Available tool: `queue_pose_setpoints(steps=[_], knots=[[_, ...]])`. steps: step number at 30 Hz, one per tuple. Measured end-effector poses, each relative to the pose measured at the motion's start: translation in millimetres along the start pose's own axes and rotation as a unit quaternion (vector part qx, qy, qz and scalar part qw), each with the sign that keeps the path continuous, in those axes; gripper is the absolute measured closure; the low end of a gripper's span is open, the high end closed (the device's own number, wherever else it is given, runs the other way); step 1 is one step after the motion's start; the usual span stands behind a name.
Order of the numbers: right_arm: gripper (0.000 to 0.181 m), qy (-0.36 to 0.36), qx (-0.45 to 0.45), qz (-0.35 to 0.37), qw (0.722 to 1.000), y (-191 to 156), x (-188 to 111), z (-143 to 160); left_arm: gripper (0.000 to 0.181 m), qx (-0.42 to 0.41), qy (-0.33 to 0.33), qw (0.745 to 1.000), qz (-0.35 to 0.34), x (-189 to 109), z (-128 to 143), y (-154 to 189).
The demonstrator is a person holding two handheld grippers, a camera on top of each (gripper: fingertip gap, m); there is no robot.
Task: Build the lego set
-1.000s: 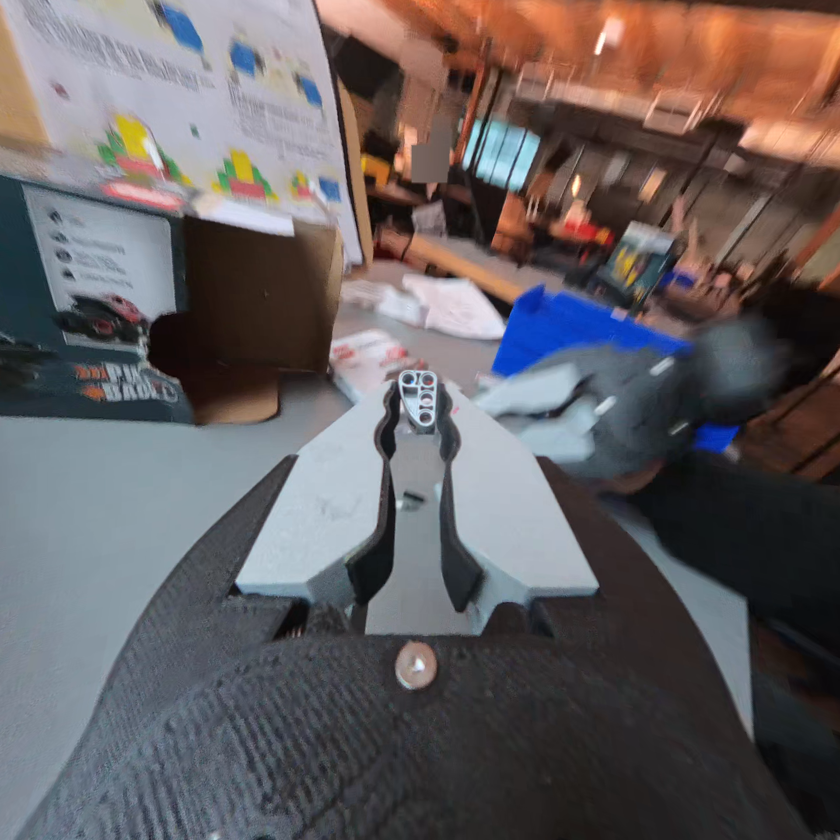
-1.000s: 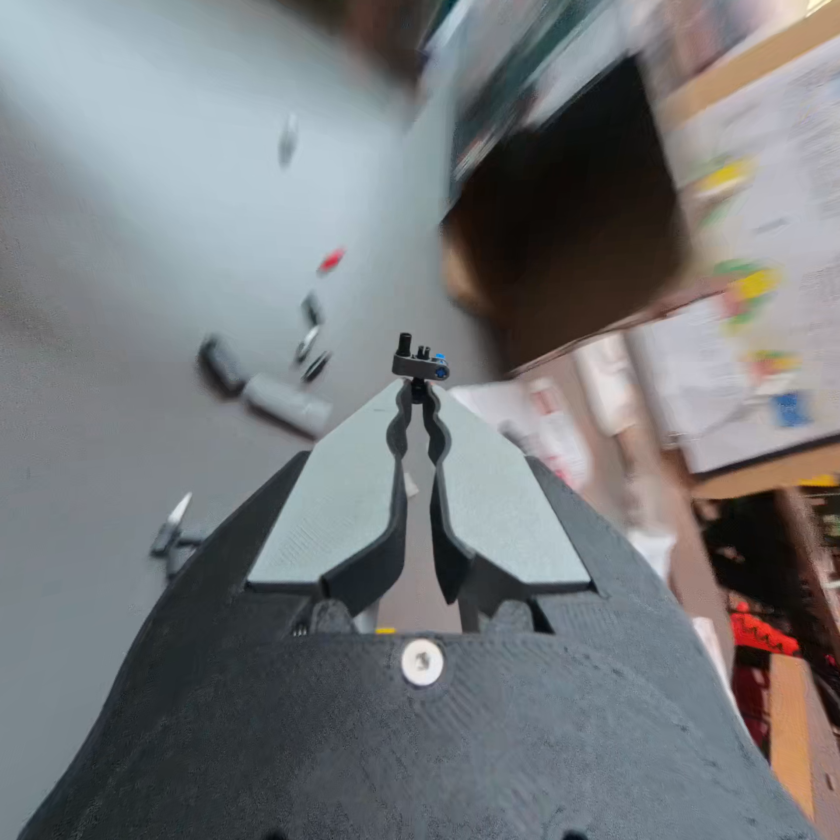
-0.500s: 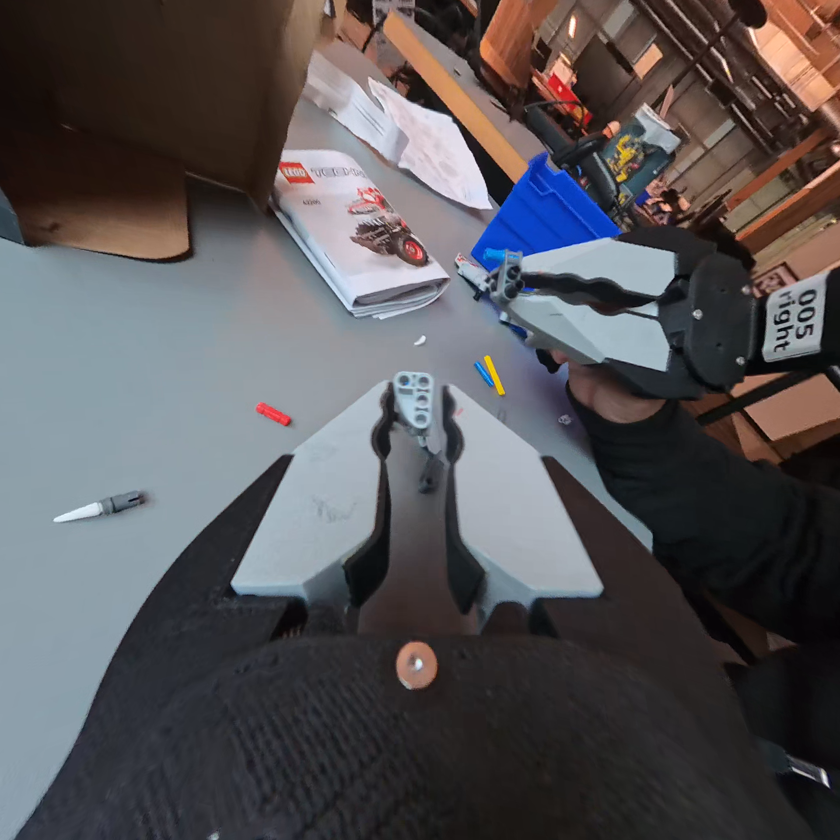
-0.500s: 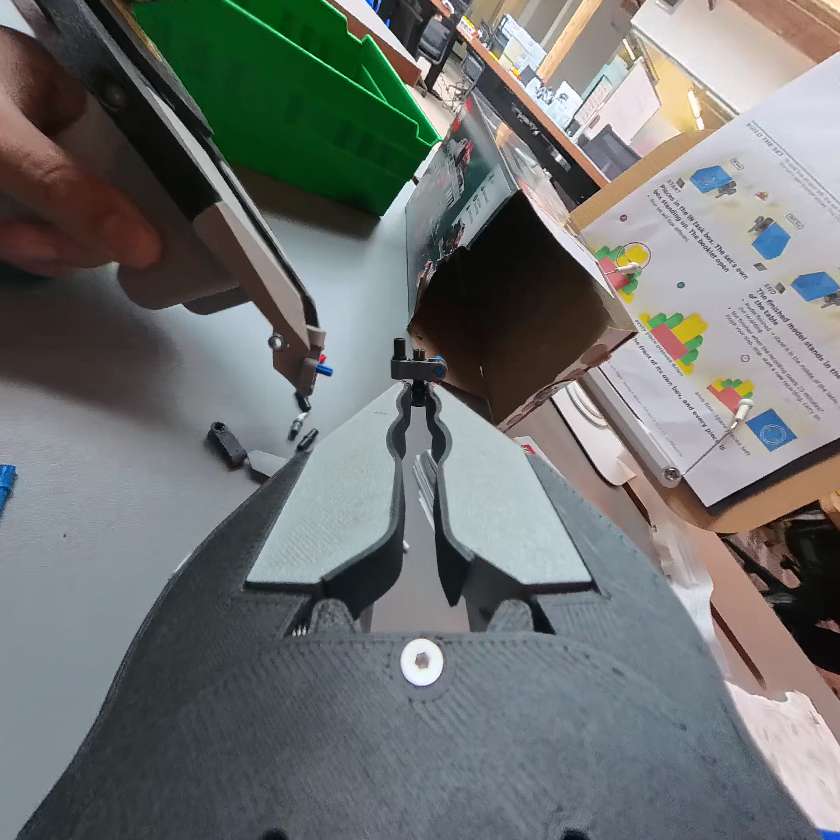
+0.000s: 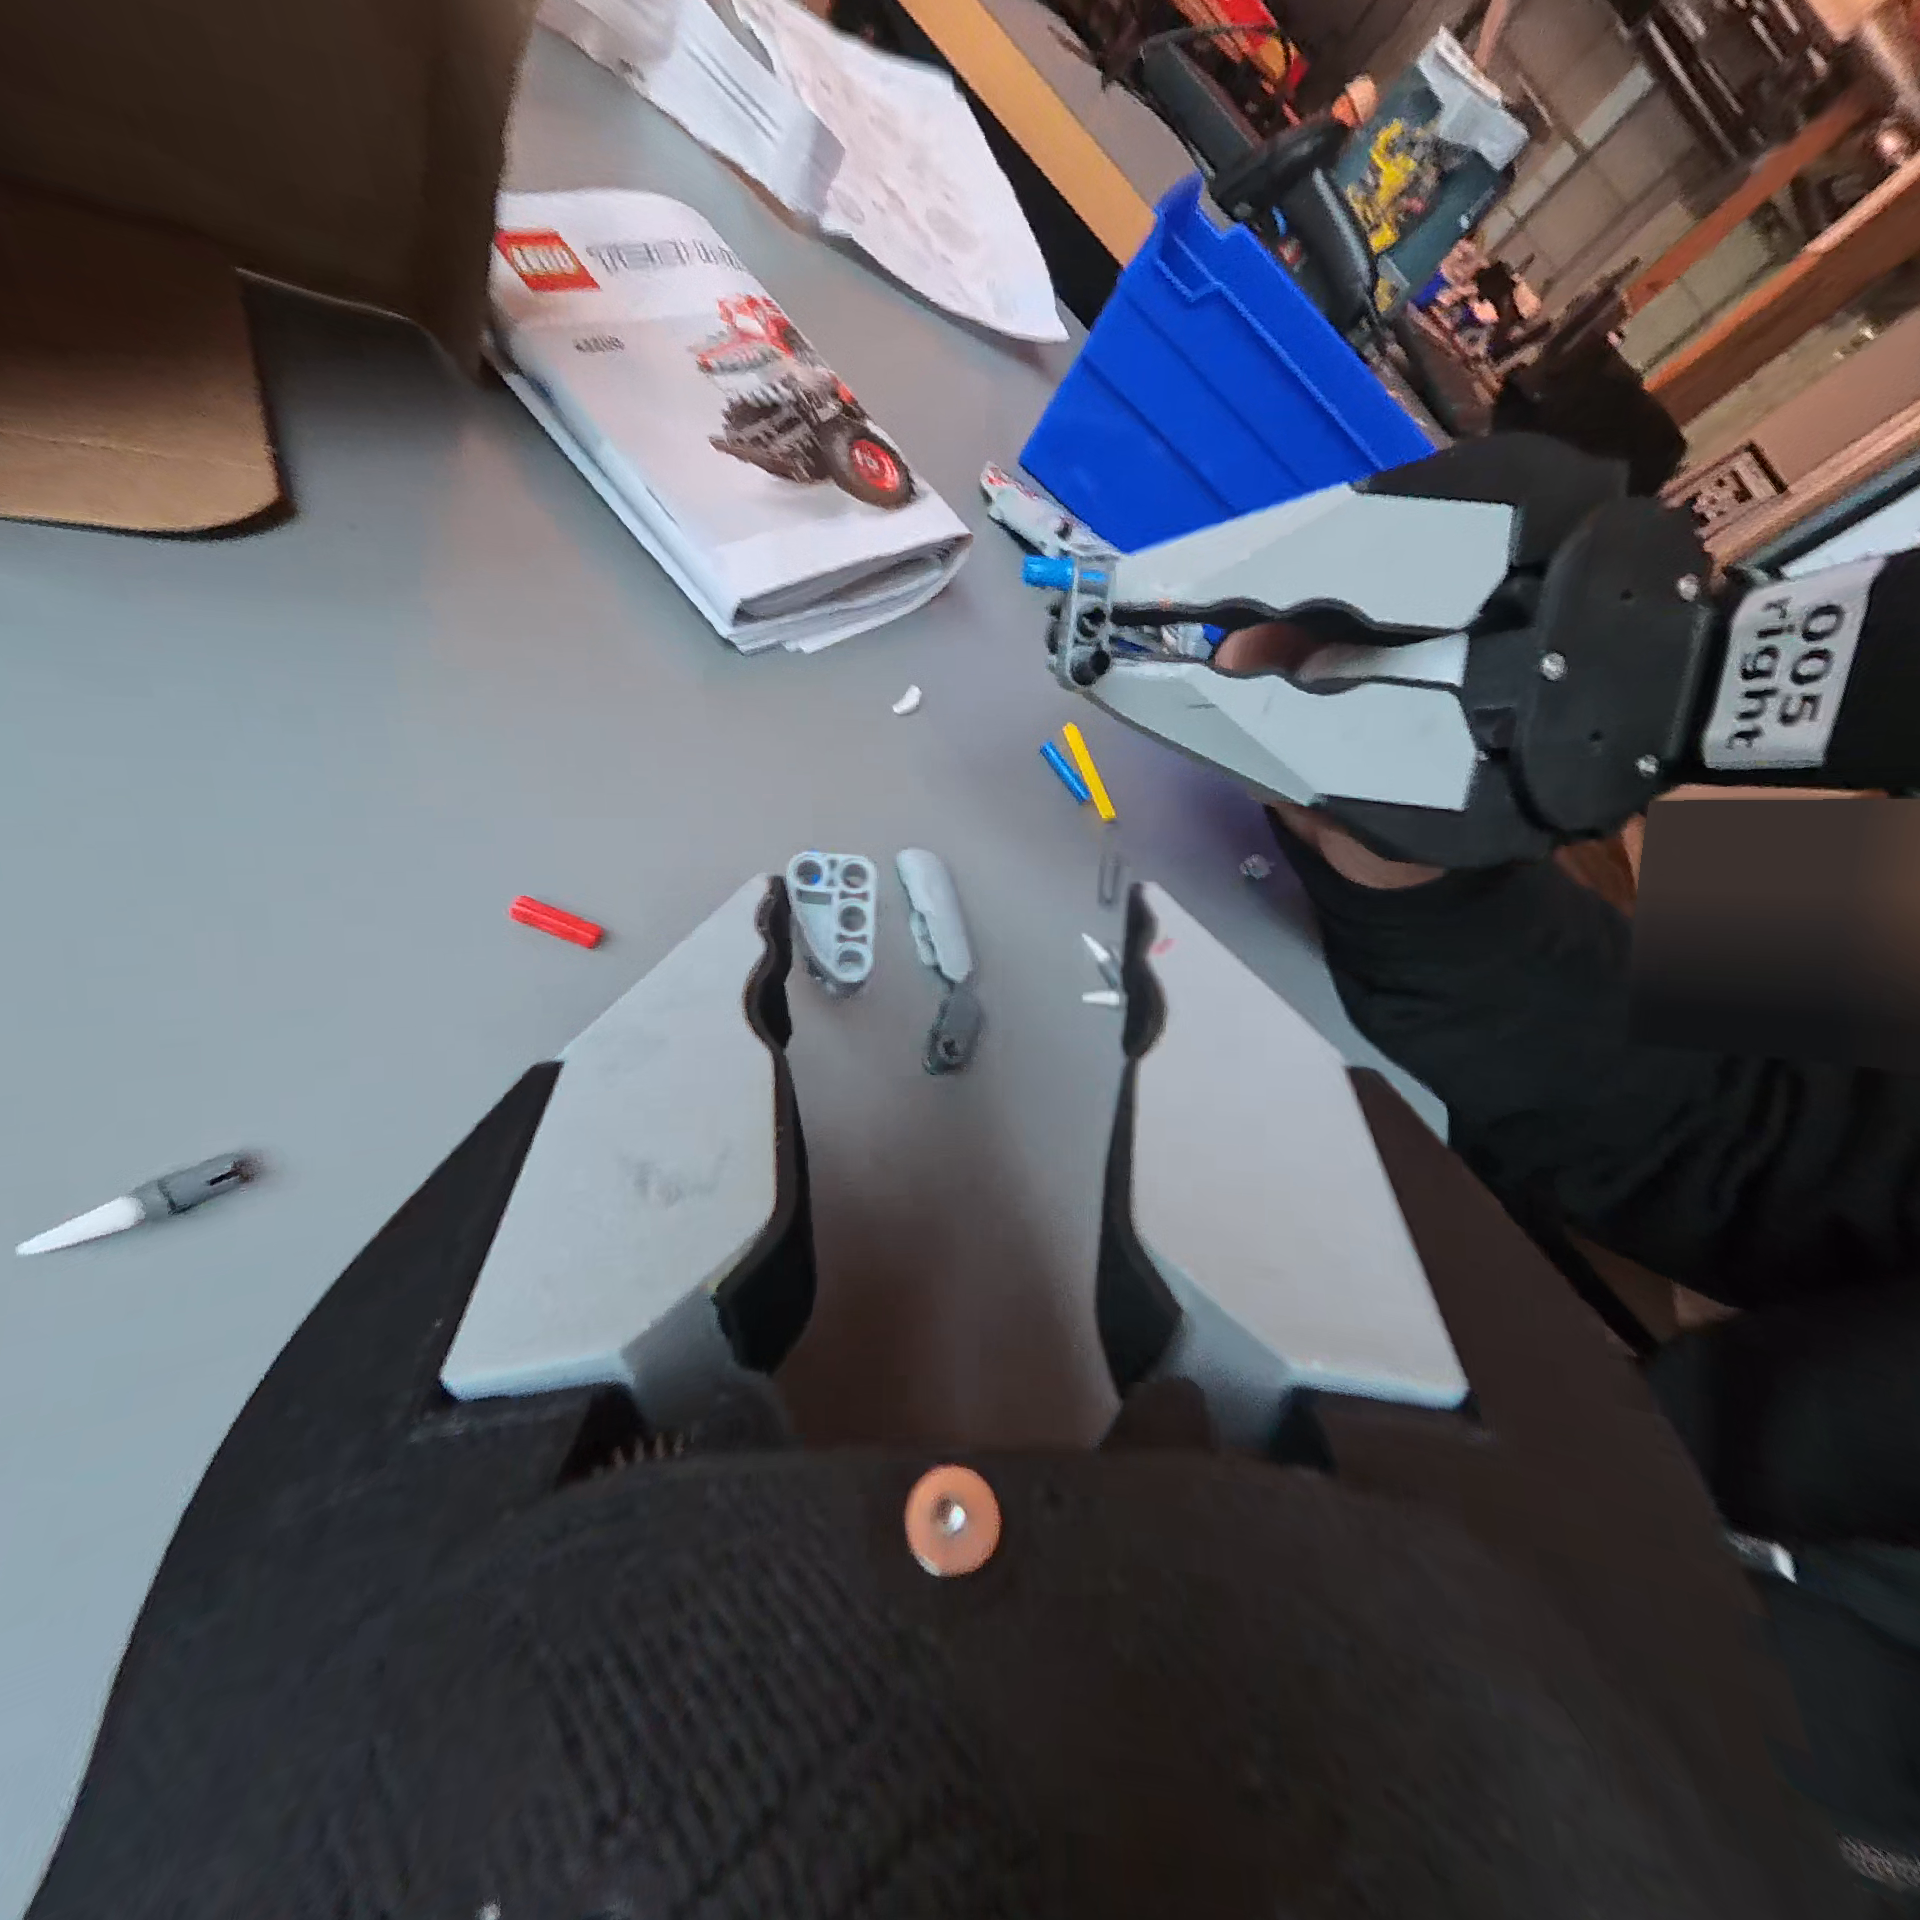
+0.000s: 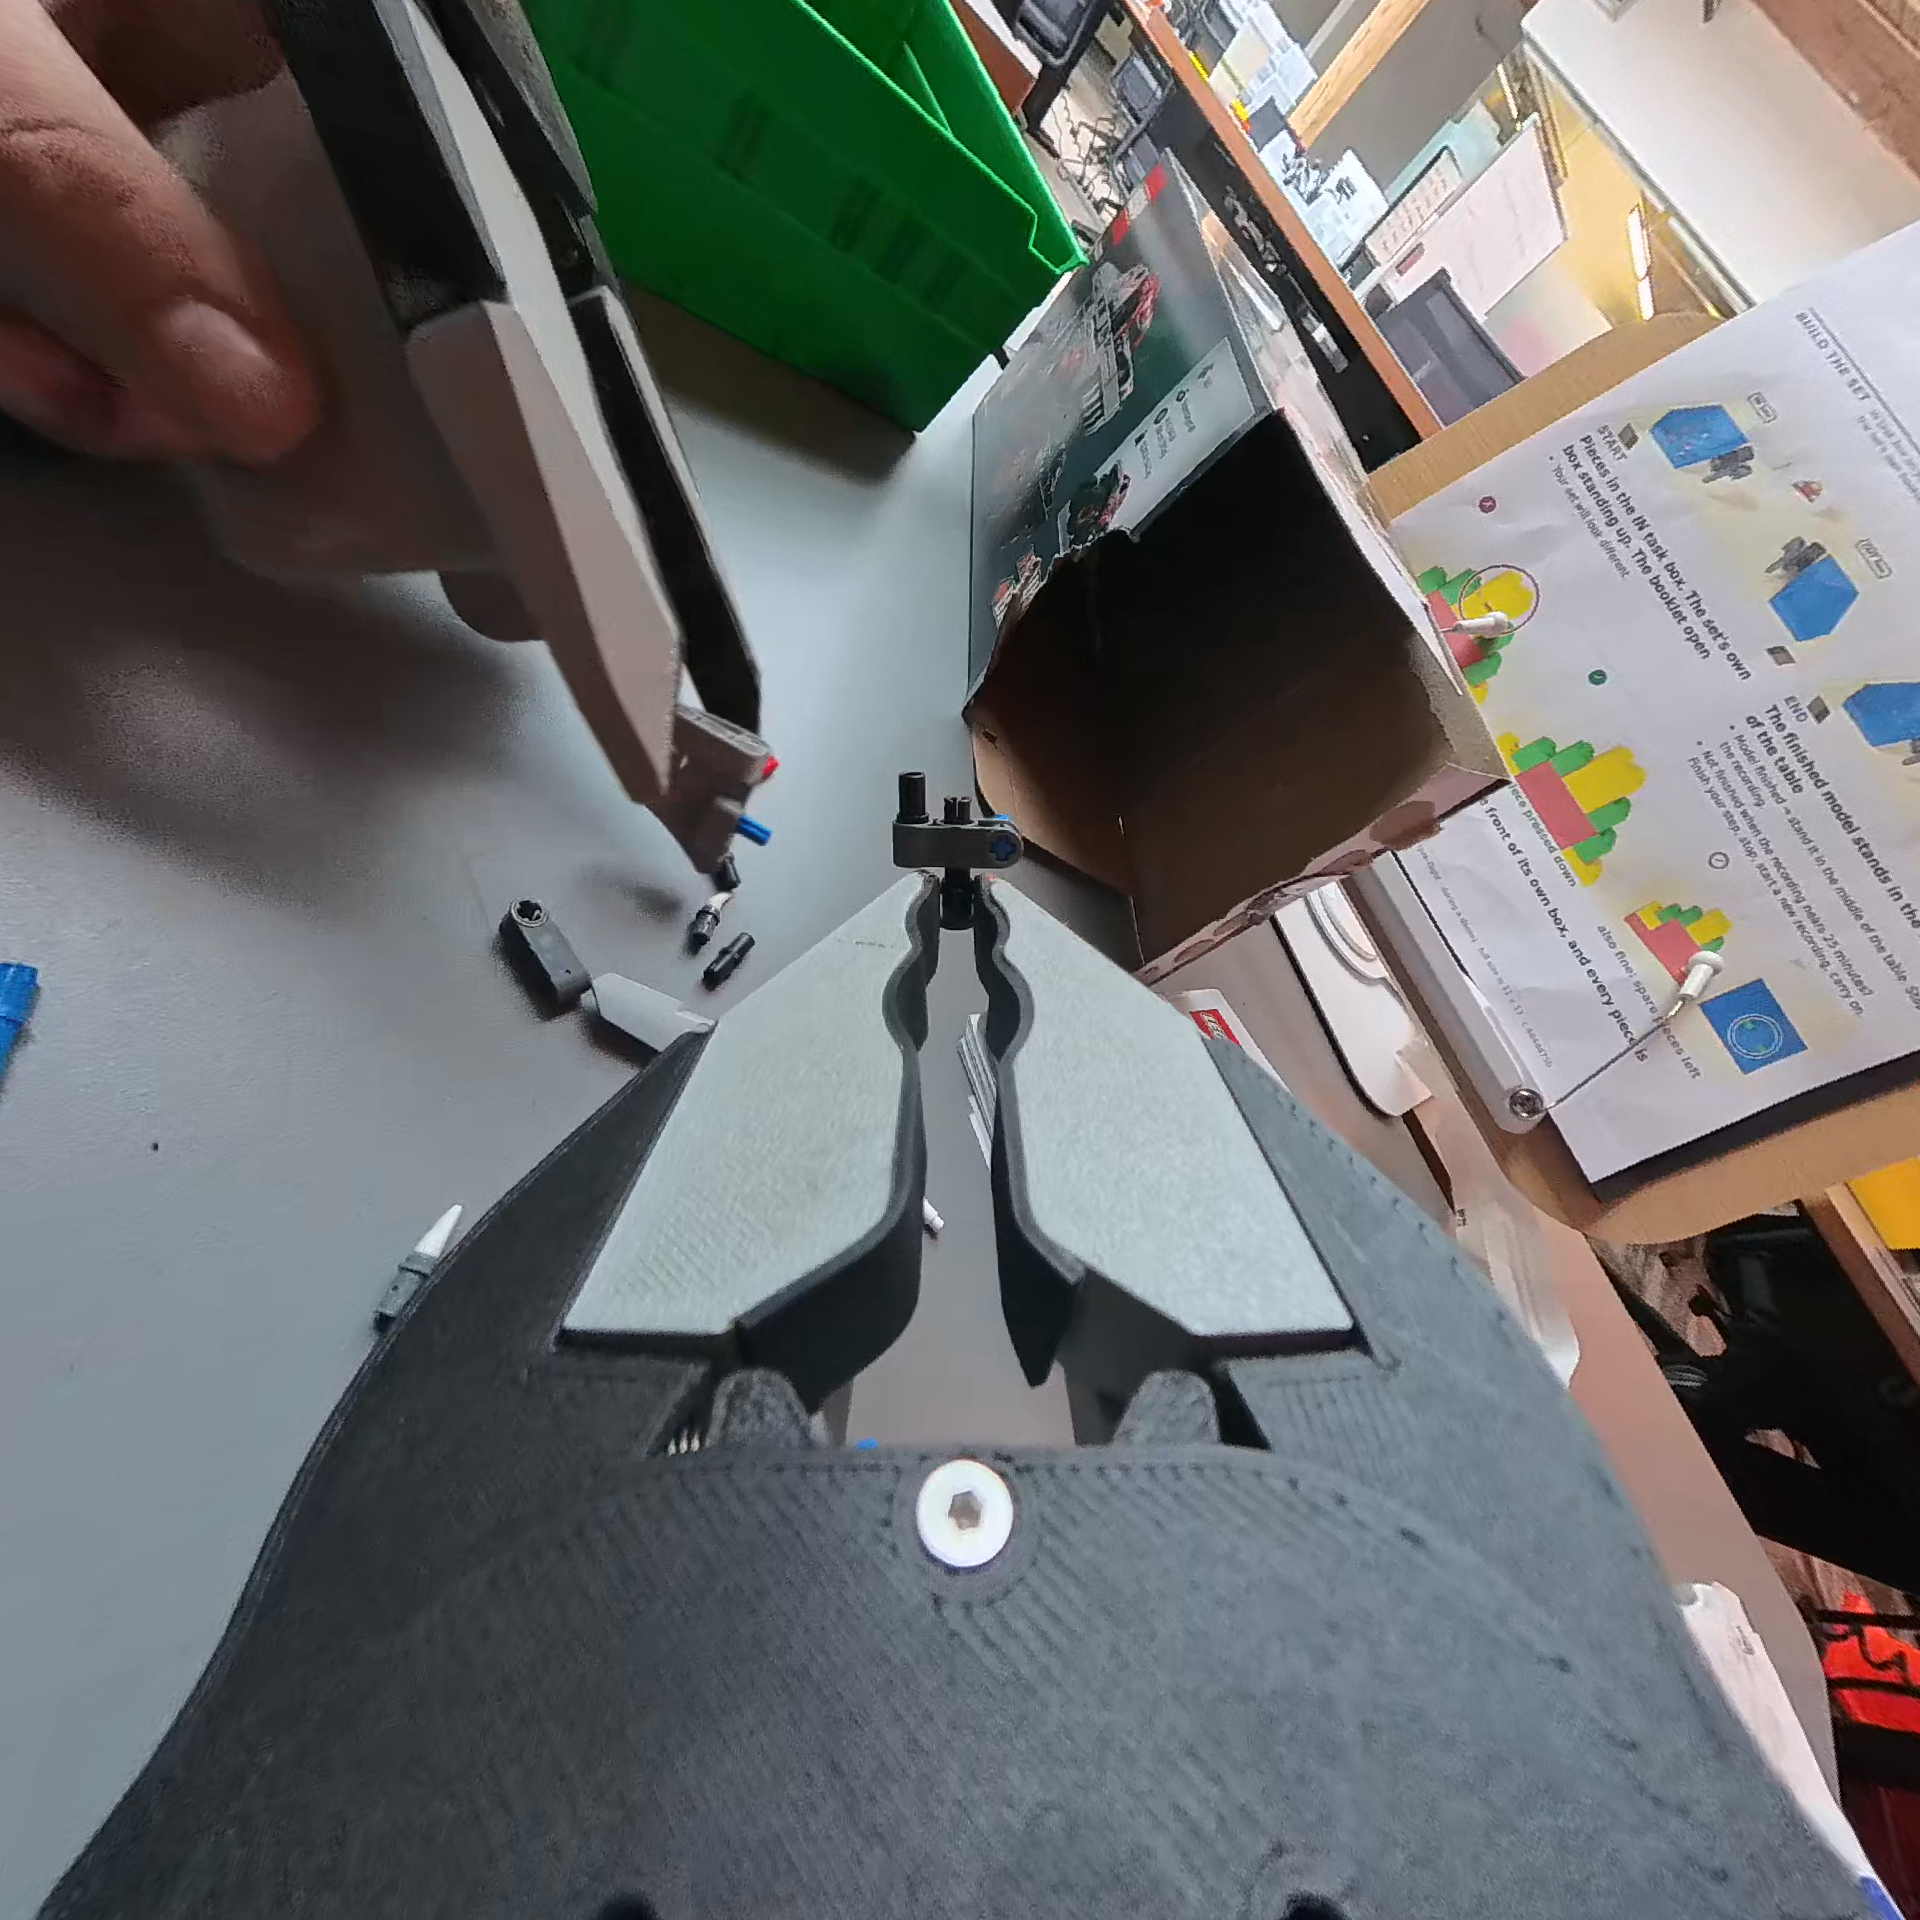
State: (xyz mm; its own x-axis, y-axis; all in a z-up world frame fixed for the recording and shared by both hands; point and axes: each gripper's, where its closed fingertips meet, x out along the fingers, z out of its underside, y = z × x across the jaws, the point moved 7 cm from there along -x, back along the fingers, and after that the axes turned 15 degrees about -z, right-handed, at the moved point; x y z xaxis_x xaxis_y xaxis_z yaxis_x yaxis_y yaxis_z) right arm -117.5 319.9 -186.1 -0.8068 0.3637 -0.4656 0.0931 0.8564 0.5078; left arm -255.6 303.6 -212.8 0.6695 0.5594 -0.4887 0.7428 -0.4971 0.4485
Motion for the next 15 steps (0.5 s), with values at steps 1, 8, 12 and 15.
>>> queue_pose_setpoints(steps=[1,8,12,15], knots=[[0.177,0.000,0.001,-0.001,1.000,0,0,1,0.117,0.002,-0.020,1.000,0.006,0,1,0],[0.178,-0.005,-0.002,-0.027,1.000,-4,5,1,0.102,0.053,-0.095,0.992,0.061,-22,-3,-3],[0.178,0.000,-0.008,-0.037,0.999,-8,7,0,0.129,0.013,-0.033,0.993,0.116,-32,-15,-4],[0.178,-0.005,-0.013,-0.037,0.999,-10,8,-2,0.143,0.027,-0.026,0.994,0.102,-34,-16,-2]])
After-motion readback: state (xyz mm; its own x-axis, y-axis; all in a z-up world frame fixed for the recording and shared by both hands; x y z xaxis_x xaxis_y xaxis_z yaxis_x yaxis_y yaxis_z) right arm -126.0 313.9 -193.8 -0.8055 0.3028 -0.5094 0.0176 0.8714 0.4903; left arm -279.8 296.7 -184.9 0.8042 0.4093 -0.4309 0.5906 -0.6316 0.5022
